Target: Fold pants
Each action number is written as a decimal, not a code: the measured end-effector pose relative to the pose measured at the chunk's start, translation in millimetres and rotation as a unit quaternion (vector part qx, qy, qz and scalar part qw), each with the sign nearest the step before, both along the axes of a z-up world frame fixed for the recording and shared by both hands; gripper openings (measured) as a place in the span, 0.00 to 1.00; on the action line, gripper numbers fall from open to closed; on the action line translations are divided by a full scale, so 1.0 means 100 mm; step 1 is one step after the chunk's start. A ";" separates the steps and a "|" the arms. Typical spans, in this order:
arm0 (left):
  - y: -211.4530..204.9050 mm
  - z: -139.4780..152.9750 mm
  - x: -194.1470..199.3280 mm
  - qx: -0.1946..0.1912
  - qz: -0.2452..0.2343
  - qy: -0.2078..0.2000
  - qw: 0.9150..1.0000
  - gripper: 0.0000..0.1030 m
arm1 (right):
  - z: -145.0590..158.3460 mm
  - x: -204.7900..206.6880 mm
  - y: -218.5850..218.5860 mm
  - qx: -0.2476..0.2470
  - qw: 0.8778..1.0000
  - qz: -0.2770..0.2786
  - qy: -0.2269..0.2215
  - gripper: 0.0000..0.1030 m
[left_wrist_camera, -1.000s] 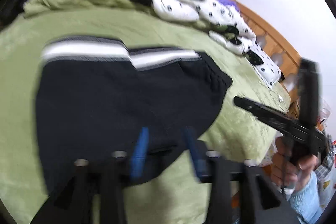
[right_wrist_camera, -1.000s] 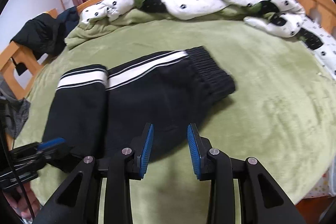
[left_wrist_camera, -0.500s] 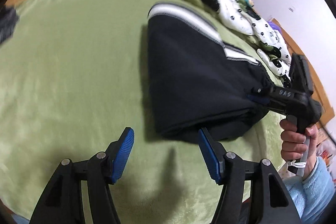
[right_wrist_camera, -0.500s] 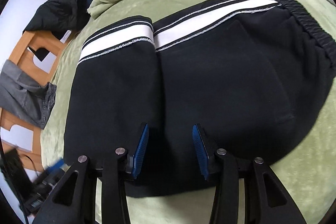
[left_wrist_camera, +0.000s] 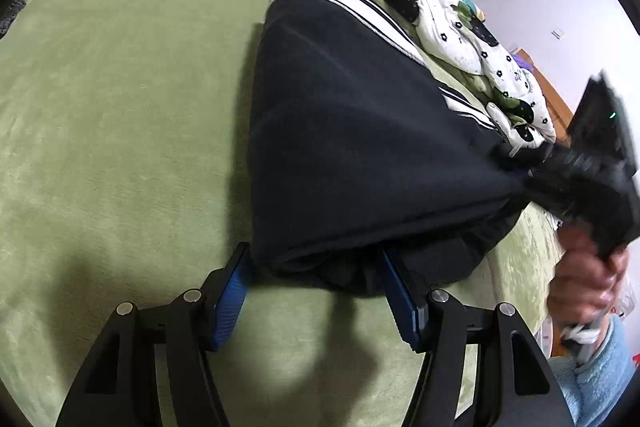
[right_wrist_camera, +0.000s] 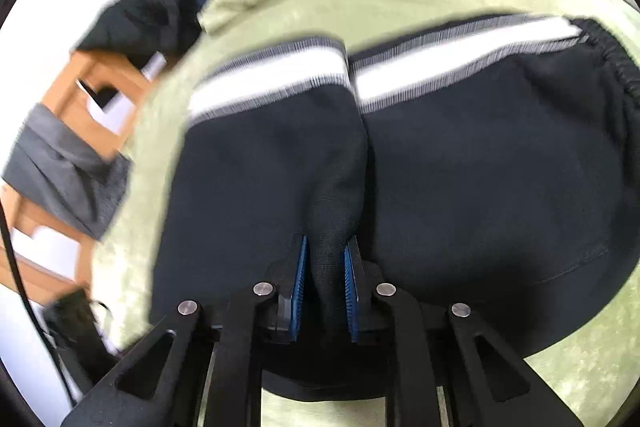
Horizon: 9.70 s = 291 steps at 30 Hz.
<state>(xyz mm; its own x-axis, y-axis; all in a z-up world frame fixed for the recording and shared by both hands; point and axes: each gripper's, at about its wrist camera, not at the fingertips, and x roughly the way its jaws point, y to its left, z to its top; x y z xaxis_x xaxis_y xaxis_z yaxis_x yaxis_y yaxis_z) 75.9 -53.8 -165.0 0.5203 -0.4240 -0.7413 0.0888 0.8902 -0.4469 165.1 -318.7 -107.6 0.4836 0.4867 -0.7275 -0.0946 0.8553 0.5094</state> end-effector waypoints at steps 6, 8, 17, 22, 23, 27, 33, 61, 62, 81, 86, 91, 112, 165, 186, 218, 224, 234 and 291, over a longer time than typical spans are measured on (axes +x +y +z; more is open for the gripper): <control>-0.27 -0.01 -0.06 0.058 -0.009 -0.042 0.997 0.63 | 0.42 -0.13 -0.10 0.003 0.997 -0.011 -0.075 0.16; -0.28 -0.01 -0.05 0.051 0.005 -0.046 0.998 0.63 | 0.49 -0.15 -0.16 -0.009 0.996 -0.011 -0.088 0.16; -0.47 0.03 0.09 0.047 0.021 -0.042 0.998 0.62 | 0.62 -0.21 -0.83 -0.072 0.988 -0.039 -0.133 0.15; -0.70 0.16 0.03 0.029 -0.036 -0.053 0.998 0.62 | 0.66 -0.22 -1.36 -0.076 0.982 -0.079 -0.152 0.15; -0.76 0.19 0.01 0.033 -0.052 -0.059 0.996 0.62 | 0.64 -0.24 -1.48 -0.089 0.979 -0.092 -0.157 0.15; -0.92 0.20 -0.01 0.038 -0.098 -0.060 0.993 0.63 | 0.40 -0.20 -1.82 -0.111 0.976 -0.139 -0.129 0.15; -1.06 0.14 -0.05 0.061 -0.134 -0.053 0.988 0.63 | -0.11 -0.08 -1.89 -0.165 0.973 -0.152 -0.062 0.15; -0.12 1.55 0.43 0.125 -0.058 -0.094 0.986 0.63 | 0.54 -0.10 -1.75 -0.256 0.957 -0.100 -0.090 0.53; -0.11 1.50 0.50 0.127 -0.059 -0.091 0.986 0.63 | 0.52 -0.04 -1.73 -0.253 0.959 -0.096 -0.090 0.53; -0.62 0.01 1.58 -0.039 -0.114 0.042 0.992 0.63 | -0.26 0.88 -1.94 -0.175 0.982 -0.069 0.014 0.72; -0.77 -0.06 1.66 -0.080 -0.124 0.037 0.988 0.63 | -0.32 0.94 -1.93 -0.158 0.986 -0.043 0.017 0.67; -0.87 -0.02 1.74 -0.091 -0.118 0.058 0.987 0.35 | -0.27 0.88 -2.02 -0.117 0.992 -0.051 0.027 0.54; 0.79 0.93 1.54 0.018 -0.069 0.003 0.997 0.10 | 0.26 0.51 -0.44 0.025 0.998 0.012 -0.049 0.18; 0.54 0.36 -0.11 0.117 -0.141 -0.059 0.981 0.51 | -0.03 -0.23 -0.46 -0.076 0.997 -0.030 -0.013 0.27; 1.10 0.75 -0.32 0.070 -0.039 -0.089 0.993 0.33 | 0.26 -0.43 -0.31 -0.118 0.989 -0.006 -0.091 0.04; 0.07 0.29 1.98 0.179 -0.023 -0.102 0.978 0.58 | -0.13 1.14 0.26 -0.256 0.954 0.001 -0.156 0.22; 0.07 0.30 2.00 0.179 -0.021 -0.107 0.978 0.58 | -0.09 1.06 0.28 -0.250 0.956 -0.004 -0.156 0.25; -0.10 0.44 2.18 0.187 -0.036 -0.119 0.974 0.58 | -0.06 1.26 0.29 -0.295 0.944 -0.007 -0.146 0.47; -0.10 0.43 1.94 0.188 -0.098 -0.078 0.974 0.62 | -0.15 1.06 -0.16 -0.160 0.983 0.021 -0.086 0.71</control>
